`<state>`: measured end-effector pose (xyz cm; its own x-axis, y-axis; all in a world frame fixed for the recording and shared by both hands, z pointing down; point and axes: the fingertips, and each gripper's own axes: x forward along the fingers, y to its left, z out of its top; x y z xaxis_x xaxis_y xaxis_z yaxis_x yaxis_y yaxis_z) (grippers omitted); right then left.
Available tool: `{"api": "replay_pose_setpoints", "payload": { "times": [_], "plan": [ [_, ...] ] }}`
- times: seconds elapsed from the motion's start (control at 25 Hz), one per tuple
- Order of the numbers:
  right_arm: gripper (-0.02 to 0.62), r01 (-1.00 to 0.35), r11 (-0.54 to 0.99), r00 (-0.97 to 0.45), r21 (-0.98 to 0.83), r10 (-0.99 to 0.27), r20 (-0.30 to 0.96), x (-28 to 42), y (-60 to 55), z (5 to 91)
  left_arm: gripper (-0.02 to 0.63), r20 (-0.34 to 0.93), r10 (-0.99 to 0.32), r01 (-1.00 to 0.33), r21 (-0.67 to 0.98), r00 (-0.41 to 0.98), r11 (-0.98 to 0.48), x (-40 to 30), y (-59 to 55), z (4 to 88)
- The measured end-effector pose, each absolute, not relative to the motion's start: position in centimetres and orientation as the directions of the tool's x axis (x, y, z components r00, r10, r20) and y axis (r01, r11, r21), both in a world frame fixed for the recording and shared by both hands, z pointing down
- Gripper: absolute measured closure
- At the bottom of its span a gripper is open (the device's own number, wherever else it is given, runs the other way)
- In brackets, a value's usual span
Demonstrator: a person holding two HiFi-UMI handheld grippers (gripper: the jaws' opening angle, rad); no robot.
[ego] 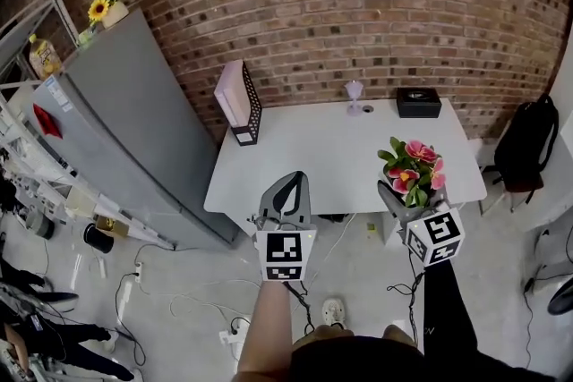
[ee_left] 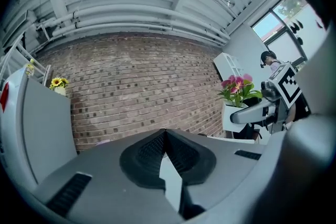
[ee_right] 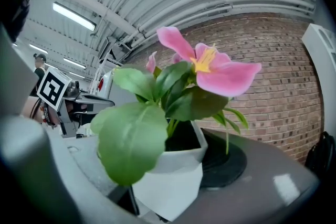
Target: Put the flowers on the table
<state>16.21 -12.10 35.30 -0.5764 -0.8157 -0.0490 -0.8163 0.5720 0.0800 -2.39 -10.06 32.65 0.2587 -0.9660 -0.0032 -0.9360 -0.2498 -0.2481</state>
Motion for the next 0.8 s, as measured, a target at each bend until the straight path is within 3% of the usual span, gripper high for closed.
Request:
{"api": "replay_pose_setpoints", "payload": {
  "times": [0.8],
  "plan": [
    [0.252, -0.82, 0.552, -0.571, 0.149, -0.806, -0.156, 7.8, -25.4, 35.3, 0.598, 0.04, -0.951, -0.935, -0.174, 0.306, -0.308, -9.7, -23.6, 35.2]
  ]
}}
